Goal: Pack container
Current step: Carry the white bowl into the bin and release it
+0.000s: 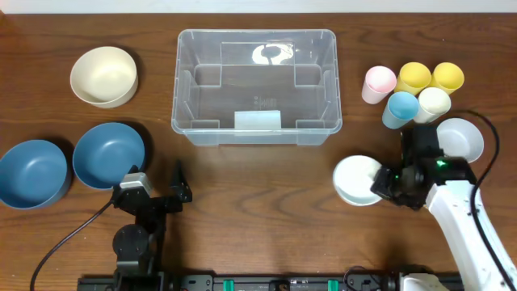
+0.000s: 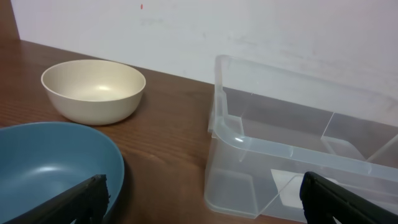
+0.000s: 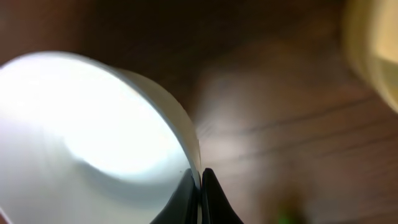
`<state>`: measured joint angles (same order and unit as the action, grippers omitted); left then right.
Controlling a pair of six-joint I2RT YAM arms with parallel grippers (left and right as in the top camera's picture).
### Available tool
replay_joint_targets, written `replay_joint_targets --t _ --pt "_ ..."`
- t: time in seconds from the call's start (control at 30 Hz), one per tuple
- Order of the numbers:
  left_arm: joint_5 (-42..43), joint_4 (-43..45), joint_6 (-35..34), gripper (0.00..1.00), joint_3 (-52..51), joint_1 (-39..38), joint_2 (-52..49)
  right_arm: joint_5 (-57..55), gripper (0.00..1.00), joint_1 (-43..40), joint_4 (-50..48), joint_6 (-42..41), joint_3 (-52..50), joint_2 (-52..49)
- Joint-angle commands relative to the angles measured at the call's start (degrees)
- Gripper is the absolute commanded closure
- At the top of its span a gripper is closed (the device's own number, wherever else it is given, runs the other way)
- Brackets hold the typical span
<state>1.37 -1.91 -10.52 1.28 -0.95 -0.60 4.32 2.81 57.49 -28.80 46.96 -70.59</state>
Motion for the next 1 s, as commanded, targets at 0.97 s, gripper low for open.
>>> replay_joint_targets --t 0.97 --pt "-0.5 -2.16 -0.13 0.02 -1.03 0.28 0.33 -9.05 0.99 24.85 5.99 7.39 74.51 -42.88"
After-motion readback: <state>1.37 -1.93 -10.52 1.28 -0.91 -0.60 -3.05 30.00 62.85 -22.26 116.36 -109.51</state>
